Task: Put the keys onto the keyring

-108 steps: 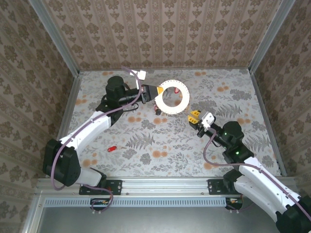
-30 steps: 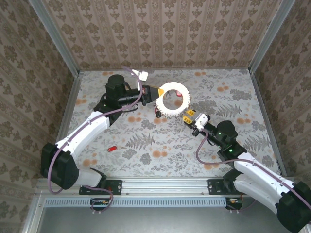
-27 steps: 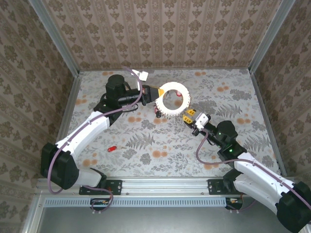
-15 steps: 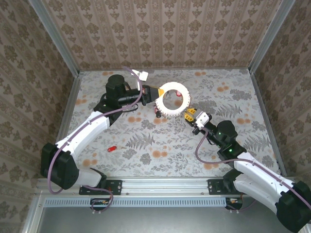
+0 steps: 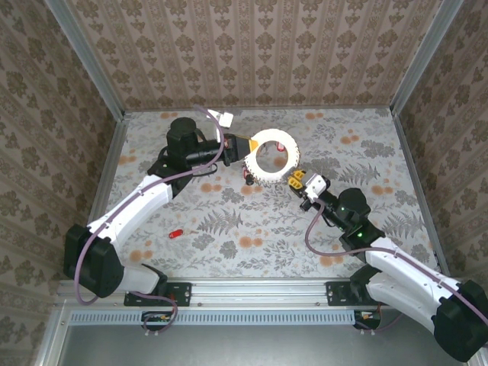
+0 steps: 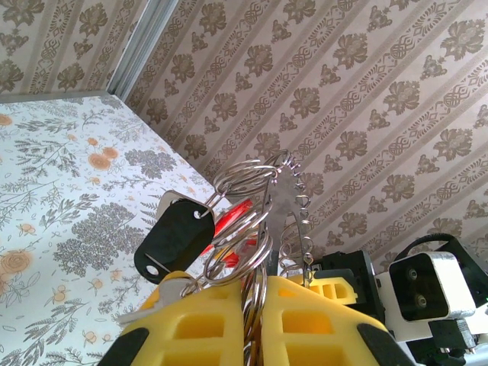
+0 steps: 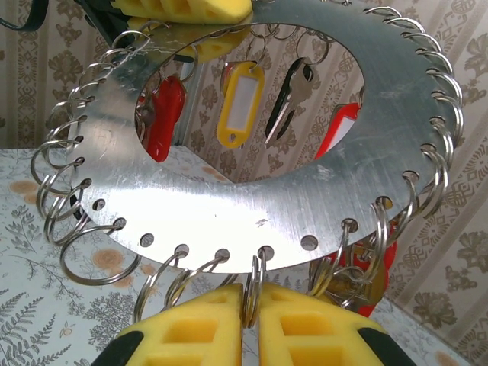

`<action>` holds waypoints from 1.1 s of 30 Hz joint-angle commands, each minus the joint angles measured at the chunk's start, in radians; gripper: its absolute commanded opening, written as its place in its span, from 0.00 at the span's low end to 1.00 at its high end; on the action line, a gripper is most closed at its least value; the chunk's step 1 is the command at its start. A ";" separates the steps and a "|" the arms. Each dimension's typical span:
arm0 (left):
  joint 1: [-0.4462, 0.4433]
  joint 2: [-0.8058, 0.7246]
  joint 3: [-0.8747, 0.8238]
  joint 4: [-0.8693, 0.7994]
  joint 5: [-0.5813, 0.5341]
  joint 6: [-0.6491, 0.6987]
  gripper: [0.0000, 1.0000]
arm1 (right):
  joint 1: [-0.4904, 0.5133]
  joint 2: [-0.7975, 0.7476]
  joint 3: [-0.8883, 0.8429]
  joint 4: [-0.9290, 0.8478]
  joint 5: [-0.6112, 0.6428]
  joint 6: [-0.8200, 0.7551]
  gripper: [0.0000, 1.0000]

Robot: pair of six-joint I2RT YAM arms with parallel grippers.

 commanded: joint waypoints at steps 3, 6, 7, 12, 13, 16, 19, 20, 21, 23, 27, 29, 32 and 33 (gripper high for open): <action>-0.007 -0.040 0.042 0.069 -0.001 -0.013 0.00 | 0.011 0.008 0.036 0.041 0.033 0.012 0.16; -0.007 -0.040 0.039 0.066 -0.005 -0.012 0.00 | 0.013 0.003 0.031 0.043 0.040 0.009 0.15; -0.007 -0.040 0.039 0.066 -0.008 -0.013 0.00 | 0.013 -0.001 0.031 0.039 0.038 0.007 0.14; -0.007 -0.042 0.037 0.066 -0.026 -0.014 0.00 | 0.015 -0.022 0.024 -0.022 0.036 -0.008 0.10; -0.007 -0.042 0.038 0.067 -0.031 -0.014 0.00 | 0.016 -0.027 0.019 -0.030 0.036 -0.009 0.11; -0.007 -0.043 0.034 0.070 -0.039 -0.017 0.00 | 0.016 -0.044 0.008 -0.049 0.032 -0.009 0.16; -0.007 -0.043 0.030 0.074 -0.042 -0.020 0.00 | 0.016 -0.057 -0.001 -0.055 0.030 -0.005 0.18; -0.007 -0.044 0.030 0.074 -0.041 -0.021 0.00 | 0.016 -0.058 -0.002 -0.055 0.030 -0.006 0.18; -0.007 -0.044 0.030 0.074 -0.042 -0.021 0.00 | 0.016 -0.061 -0.003 -0.055 0.032 -0.006 0.18; -0.007 -0.045 0.030 0.073 -0.044 -0.022 0.00 | 0.016 -0.060 -0.003 -0.054 0.032 -0.005 0.18; -0.007 -0.047 0.033 0.067 -0.045 -0.020 0.00 | 0.017 -0.055 0.004 -0.042 0.030 -0.004 0.17; -0.009 -0.046 0.033 0.065 -0.043 -0.020 0.00 | 0.016 -0.050 0.008 -0.036 0.033 -0.005 0.19; -0.010 -0.046 0.037 0.053 -0.043 -0.013 0.00 | 0.017 -0.046 0.019 -0.031 0.041 -0.006 0.19; -0.010 -0.045 0.037 0.051 -0.042 -0.011 0.00 | 0.016 -0.046 0.025 -0.035 0.043 -0.007 0.19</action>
